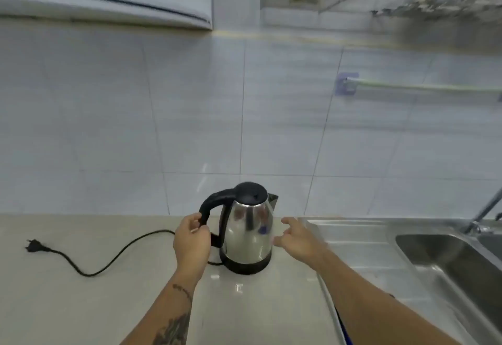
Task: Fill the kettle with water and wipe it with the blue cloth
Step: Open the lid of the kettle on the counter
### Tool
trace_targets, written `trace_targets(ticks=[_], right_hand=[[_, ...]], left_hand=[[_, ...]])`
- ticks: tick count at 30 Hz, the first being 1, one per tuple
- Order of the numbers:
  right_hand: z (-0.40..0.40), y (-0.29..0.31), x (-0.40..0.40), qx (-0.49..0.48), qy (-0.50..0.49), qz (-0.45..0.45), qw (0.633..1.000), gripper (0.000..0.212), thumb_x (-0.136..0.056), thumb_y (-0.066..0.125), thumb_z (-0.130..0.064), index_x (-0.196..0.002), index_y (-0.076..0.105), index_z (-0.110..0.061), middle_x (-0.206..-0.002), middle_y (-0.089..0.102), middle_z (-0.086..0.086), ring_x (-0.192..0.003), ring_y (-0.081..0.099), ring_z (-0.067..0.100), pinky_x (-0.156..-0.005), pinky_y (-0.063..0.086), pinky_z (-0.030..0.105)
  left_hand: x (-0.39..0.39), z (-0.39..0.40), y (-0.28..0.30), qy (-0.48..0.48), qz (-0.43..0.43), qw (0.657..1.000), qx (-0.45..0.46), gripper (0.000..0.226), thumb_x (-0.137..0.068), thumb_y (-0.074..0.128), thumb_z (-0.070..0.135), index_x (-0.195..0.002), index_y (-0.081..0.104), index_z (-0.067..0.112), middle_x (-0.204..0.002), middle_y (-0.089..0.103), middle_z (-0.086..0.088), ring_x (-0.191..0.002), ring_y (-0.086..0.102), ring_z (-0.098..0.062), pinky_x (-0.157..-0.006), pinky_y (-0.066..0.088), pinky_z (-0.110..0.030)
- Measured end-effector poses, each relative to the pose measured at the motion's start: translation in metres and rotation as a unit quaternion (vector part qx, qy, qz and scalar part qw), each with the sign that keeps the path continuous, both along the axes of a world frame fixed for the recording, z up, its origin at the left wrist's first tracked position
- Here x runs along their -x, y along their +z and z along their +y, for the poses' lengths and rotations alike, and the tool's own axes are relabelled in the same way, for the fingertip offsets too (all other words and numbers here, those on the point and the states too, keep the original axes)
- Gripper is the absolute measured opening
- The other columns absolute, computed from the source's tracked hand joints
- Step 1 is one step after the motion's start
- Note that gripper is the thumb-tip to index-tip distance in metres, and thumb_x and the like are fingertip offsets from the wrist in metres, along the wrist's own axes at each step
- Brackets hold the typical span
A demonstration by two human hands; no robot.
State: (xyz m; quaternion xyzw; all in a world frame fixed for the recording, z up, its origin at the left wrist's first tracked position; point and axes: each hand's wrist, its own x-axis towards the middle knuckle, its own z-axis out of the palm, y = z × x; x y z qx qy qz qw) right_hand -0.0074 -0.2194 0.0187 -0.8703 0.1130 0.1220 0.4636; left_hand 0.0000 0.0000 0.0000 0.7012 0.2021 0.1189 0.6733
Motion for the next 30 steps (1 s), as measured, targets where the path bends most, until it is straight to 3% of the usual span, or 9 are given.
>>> trace_targets(ticks=[3,8,10,13,16,20,24,27,30], right_hand=[[0.012,-0.014,-0.025,-0.038,-0.022,0.015,0.999,0.084,-0.080,0.073,-0.026,-0.151,0.027,-0.026,-0.137,0.049,0.004,-0.124,0.051,0.026,-0.102,0.046,0.041],[0.019,-0.030,-0.058,-0.108,-0.018,0.016,0.994,0.070,-0.082,0.072,-0.010,-0.140,0.037,-0.024,-0.118,0.062,-0.006,-0.107,0.058,0.016,-0.083,0.044,0.032],[0.016,-0.035,-0.065,-0.130,-0.017,0.020,0.991,0.063,-0.083,0.070,-0.003,-0.131,0.040,-0.030,-0.100,0.063,-0.015,-0.094,0.058,0.007,-0.075,0.045,0.030],[0.011,-0.046,-0.068,-0.123,-0.005,0.031,0.992,0.055,-0.080,0.071,-0.002,-0.106,0.048,-0.045,-0.082,0.068,-0.022,-0.095,0.060,0.012,-0.096,0.045,0.043],[0.012,-0.050,-0.066,-0.148,-0.008,0.035,0.988,0.056,-0.077,0.072,-0.003,-0.106,0.053,-0.047,-0.094,0.071,-0.015,-0.100,0.061,0.021,-0.092,0.047,0.042],[0.015,-0.037,-0.059,-0.178,-0.004,0.000,0.984,0.063,-0.078,0.075,-0.006,-0.127,0.051,-0.035,-0.117,0.065,-0.008,-0.107,0.061,0.019,-0.071,0.044,0.030],[0.013,-0.019,-0.038,-0.195,-0.006,-0.075,0.978,0.058,-0.073,0.079,-0.005,-0.119,0.052,-0.028,-0.108,0.067,-0.008,-0.106,0.061,0.009,-0.090,0.046,0.036],[0.008,-0.012,-0.010,-0.188,0.004,-0.113,0.976,0.055,-0.069,0.082,-0.007,-0.115,0.053,-0.018,-0.101,0.069,-0.003,-0.103,0.063,0.006,-0.095,0.046,0.035],[0.002,-0.019,0.030,-0.185,0.009,-0.118,0.976,0.052,-0.069,0.084,-0.009,-0.111,0.055,-0.019,-0.103,0.066,0.002,-0.105,0.063,0.009,-0.092,0.044,0.030]], left_hand=[[-0.021,0.007,-0.019,0.016,0.008,0.999,-0.044,0.045,-0.091,0.057,0.005,-0.131,0.054,0.027,-0.129,0.052,-0.006,-0.114,0.055,-0.024,-0.086,0.046,-0.034],[-0.048,0.011,-0.042,-0.083,0.047,0.995,-0.022,0.075,-0.089,0.060,0.010,-0.152,0.030,0.038,-0.152,0.035,-0.009,-0.135,0.041,-0.025,-0.098,0.038,-0.034],[-0.052,0.010,-0.047,-0.108,0.044,0.993,0.003,0.074,-0.088,0.060,0.008,-0.150,0.031,0.037,-0.147,0.044,-0.005,-0.132,0.045,-0.024,-0.096,0.037,-0.033],[-0.049,0.003,-0.053,-0.130,0.021,0.991,0.028,0.069,-0.088,0.060,0.005,-0.145,0.037,0.037,-0.132,0.055,0.011,-0.112,0.054,-0.008,-0.091,0.037,-0.027],[-0.047,0.001,-0.052,-0.139,0.013,0.989,0.050,0.064,-0.088,0.059,0.004,-0.137,0.042,0.043,-0.121,0.056,0.022,-0.110,0.054,-0.004,-0.087,0.040,-0.027],[-0.040,0.009,-0.037,-0.145,-0.004,0.988,0.043,0.058,-0.089,0.059,0.008,-0.109,0.053,0.062,-0.125,0.060,0.007,-0.119,0.054,-0.015,-0.102,0.036,-0.038],[-0.014,0.007,-0.006,-0.138,-0.040,0.989,0.046,0.068,-0.094,0.055,0.008,-0.083,0.055,0.075,-0.100,0.059,0.001,-0.099,0.058,-0.011,-0.092,0.038,-0.034],[0.015,0.004,-0.003,-0.141,-0.041,0.988,0.054,0.062,-0.095,0.053,0.008,-0.097,0.054,0.070,-0.093,0.060,0.004,-0.103,0.060,-0.013,-0.097,0.039,-0.037],[0.051,0.000,-0.011,-0.143,-0.027,0.988,0.057,0.061,-0.095,0.054,0.007,-0.103,0.053,0.068,-0.104,0.064,0.002,-0.110,0.060,-0.015,-0.101,0.039,-0.039]])
